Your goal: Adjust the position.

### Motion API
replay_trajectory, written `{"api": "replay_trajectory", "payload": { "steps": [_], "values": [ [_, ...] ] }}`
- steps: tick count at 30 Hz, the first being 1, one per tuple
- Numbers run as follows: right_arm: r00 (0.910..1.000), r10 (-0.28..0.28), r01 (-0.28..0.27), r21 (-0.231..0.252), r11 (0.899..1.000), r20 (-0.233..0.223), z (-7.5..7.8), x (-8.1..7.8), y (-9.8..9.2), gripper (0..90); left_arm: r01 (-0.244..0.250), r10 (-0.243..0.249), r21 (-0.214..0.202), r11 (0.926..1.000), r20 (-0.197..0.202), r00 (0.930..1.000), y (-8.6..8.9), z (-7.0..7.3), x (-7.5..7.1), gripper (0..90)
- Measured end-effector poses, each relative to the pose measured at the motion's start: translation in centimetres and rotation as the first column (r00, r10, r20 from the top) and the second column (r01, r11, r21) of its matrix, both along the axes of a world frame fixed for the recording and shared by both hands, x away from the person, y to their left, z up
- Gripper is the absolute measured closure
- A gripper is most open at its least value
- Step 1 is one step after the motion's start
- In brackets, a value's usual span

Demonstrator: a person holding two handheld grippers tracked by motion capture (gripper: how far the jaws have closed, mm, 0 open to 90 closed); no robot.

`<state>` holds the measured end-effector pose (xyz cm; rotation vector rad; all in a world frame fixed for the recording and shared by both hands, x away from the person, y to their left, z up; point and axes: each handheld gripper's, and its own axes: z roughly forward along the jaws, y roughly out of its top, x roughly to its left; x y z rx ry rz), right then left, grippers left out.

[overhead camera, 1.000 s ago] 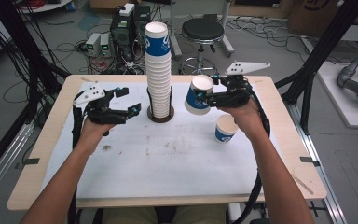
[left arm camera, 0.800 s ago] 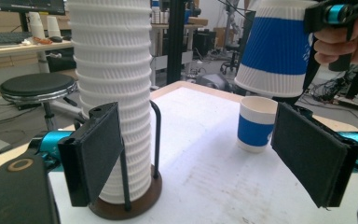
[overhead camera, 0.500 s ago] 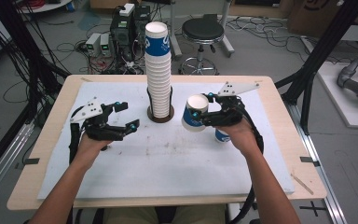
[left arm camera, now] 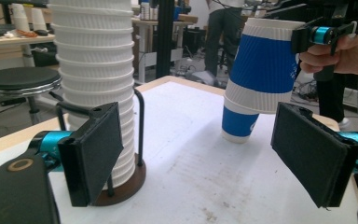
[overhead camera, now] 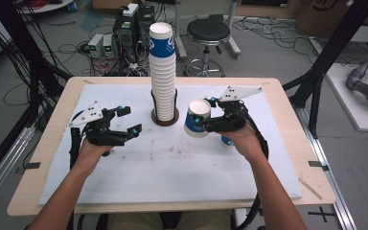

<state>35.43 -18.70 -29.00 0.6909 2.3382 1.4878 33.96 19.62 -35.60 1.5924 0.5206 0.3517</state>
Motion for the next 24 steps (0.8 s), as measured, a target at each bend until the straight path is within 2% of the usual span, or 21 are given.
{"api": "replay_trajectory", "payload": {
  "steps": [9,16,21,24],
  "values": [
    [1.0,-0.005,0.005,0.018,1.0,0.002,-0.1,-0.2,-0.2,29.3,0.044,-0.044,-0.015,0.9989,-0.002,0.999,-0.5,0.0,-0.1,16.3],
    [0.9995,0.03,-0.03,0.022,0.999,-0.007,-0.6,-0.3,0.6,29.3,0.091,-0.09,-0.011,0.9958,0.007,0.9959,-1.1,-0.2,-0.4,16.3],
    [0.998,0.062,-0.061,0.05,0.997,-0.011,-0.7,-0.6,0.9,29.3,0.149,-0.148,-0.031,0.9884,0.027,0.9886,-2.1,-0.4,-0.8,15.4],
    [0.9964,0.08,-0.077,0.083,0.994,-0.029,-1.0,-0.7,1.1,29.3,0.194,-0.192,-0.035,0.9803,0.05,0.9801,-3.0,-0.5,-1.0,15.4]
  ]
}}
